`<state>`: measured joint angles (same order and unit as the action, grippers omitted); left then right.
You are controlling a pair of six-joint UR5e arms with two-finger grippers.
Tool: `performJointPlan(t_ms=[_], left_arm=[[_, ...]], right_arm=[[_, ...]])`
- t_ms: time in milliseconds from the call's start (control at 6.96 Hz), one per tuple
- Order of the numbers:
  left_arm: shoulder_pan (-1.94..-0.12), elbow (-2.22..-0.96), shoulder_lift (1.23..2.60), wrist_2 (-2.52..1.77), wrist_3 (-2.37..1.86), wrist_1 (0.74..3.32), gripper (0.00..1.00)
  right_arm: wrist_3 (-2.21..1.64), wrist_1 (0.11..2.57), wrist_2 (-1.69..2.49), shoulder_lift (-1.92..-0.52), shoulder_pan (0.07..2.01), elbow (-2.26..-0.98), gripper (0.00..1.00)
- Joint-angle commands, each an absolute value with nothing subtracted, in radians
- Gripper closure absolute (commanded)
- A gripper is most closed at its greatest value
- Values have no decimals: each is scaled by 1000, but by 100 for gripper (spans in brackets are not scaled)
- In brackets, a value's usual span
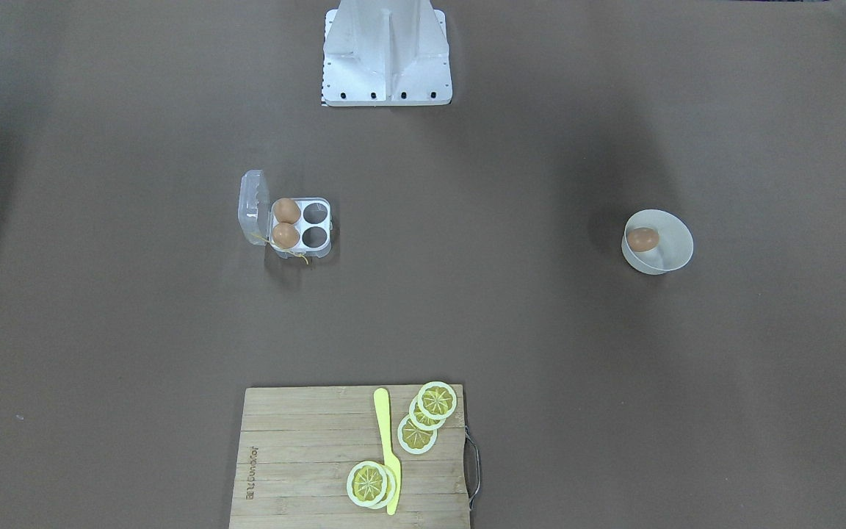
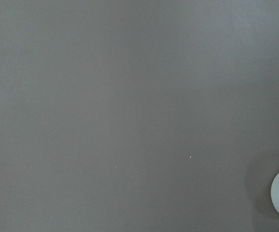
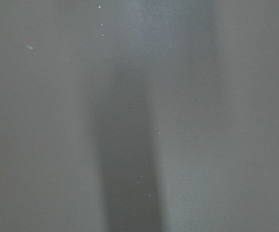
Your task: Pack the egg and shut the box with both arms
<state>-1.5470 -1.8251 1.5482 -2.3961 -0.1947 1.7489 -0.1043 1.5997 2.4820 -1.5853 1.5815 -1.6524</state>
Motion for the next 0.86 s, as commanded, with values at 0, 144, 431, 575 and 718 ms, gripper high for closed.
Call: performJointPlan(t_ms=[0, 144, 431, 575, 718], left_arm=[[-1523, -1842, 1601, -2411, -431, 1770, 2], [-1449, -1903, 1606, -2402, -471, 1764, 2], [-1312, -1983, 1608, -2335, -634, 1758, 2], [-1228, -1983, 1603, -2288, -694, 1753, 2], [-1128, -1986, 1608, -2199, -838, 1753, 2]], right_arm=[[-104, 1606, 2480, -1575, 1582, -1644, 0], [-104, 1603, 2480, -1575, 1582, -1643, 0], [-104, 1605, 2482, -1578, 1582, -1646, 0], [-104, 1600, 2480, -1578, 1582, -1640, 0], [-104, 1598, 2480, -1577, 1582, -1640, 0]])
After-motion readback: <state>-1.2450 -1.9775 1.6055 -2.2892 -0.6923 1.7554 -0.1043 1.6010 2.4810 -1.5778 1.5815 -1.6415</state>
